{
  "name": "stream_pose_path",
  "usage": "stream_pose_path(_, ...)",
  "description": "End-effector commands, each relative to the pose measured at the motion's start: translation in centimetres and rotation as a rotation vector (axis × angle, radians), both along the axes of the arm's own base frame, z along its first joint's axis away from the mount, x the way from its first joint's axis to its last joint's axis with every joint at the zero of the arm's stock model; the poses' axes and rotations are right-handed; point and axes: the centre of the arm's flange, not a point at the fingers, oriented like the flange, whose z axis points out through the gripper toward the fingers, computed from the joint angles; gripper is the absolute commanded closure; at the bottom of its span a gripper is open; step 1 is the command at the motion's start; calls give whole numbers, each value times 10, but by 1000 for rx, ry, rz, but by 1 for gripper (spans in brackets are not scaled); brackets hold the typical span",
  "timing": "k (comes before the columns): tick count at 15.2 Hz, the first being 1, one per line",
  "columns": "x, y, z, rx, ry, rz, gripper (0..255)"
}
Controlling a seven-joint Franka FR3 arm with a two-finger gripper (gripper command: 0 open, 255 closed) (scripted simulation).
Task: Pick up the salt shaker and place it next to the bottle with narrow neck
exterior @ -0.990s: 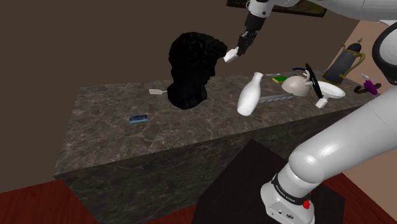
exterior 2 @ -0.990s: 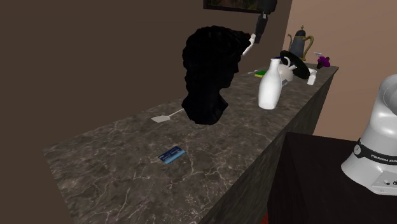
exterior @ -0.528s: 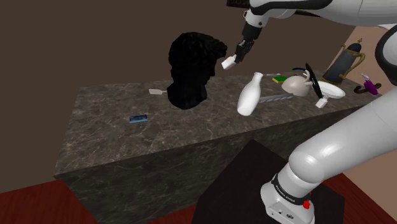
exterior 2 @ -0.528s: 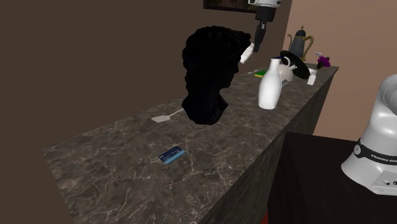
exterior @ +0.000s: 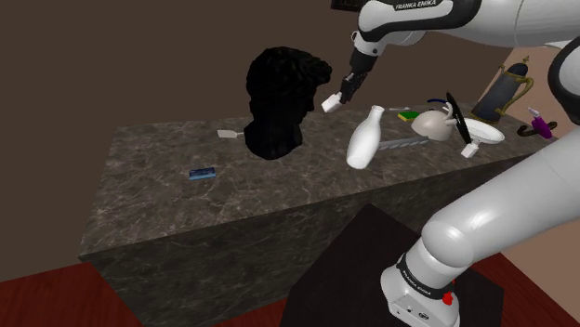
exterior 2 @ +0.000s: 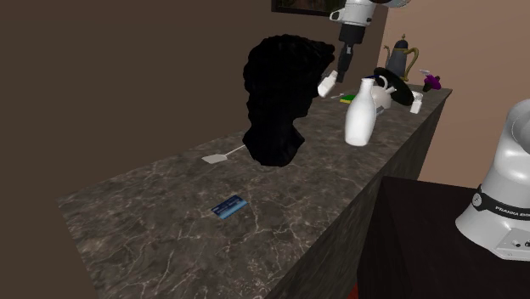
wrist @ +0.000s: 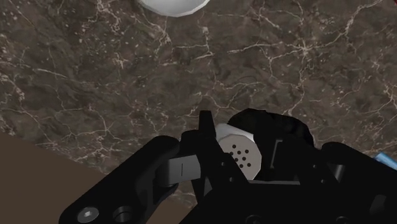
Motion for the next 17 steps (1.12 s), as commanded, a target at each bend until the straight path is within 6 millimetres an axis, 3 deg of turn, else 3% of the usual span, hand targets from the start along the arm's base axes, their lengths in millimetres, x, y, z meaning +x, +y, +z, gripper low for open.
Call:
stream_pose_path(1, 0, 0, -11, 0, 0, 0, 255)
stream_pose_path(17, 0, 0, -95, 0, 0, 0, 255)
